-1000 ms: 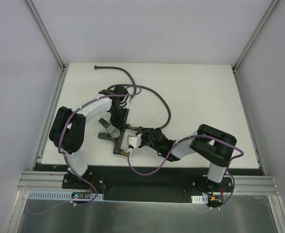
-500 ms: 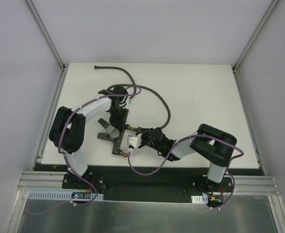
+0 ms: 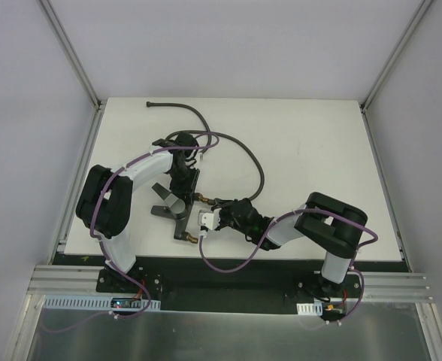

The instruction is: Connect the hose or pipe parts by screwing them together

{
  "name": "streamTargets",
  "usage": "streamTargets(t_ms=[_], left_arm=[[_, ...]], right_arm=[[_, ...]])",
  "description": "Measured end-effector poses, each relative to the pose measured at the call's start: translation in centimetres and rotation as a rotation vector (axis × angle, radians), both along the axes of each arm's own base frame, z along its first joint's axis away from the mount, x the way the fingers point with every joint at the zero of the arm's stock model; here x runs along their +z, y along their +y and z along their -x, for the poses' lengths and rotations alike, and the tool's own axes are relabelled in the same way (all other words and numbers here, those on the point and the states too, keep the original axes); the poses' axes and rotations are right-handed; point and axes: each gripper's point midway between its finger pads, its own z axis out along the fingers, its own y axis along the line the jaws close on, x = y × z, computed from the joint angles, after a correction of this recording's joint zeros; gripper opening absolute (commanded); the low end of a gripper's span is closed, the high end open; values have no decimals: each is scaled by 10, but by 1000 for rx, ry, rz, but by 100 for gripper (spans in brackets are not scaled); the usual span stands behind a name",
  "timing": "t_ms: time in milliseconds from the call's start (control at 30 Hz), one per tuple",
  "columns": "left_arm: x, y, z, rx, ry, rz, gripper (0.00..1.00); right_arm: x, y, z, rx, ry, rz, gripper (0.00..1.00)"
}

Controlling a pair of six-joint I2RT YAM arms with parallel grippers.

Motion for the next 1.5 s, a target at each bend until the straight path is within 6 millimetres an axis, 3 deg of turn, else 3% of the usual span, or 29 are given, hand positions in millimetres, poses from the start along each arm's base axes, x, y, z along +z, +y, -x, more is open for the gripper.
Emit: streamTargets(t_ms=[1500], left_arm=[[-1,1,1,-13,-1,0,0]], right_arm=[[3,9,-1,9,52,-6,1]])
